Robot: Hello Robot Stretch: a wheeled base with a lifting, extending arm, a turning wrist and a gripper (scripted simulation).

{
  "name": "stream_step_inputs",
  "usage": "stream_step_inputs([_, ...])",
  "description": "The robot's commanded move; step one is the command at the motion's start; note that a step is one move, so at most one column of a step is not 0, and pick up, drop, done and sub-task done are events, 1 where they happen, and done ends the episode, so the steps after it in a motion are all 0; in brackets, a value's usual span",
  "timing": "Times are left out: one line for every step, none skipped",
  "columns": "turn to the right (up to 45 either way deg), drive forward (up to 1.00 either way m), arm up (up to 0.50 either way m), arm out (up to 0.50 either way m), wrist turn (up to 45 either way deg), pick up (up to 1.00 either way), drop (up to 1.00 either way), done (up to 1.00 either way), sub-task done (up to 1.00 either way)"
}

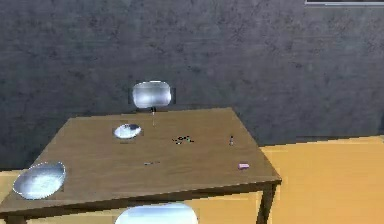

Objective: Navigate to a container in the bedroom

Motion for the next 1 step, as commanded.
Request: stream_step_inputs([45.0, 0.00, 0.00, 0.00, 0.0, 0.00, 0.00, 0.00, 0.00])
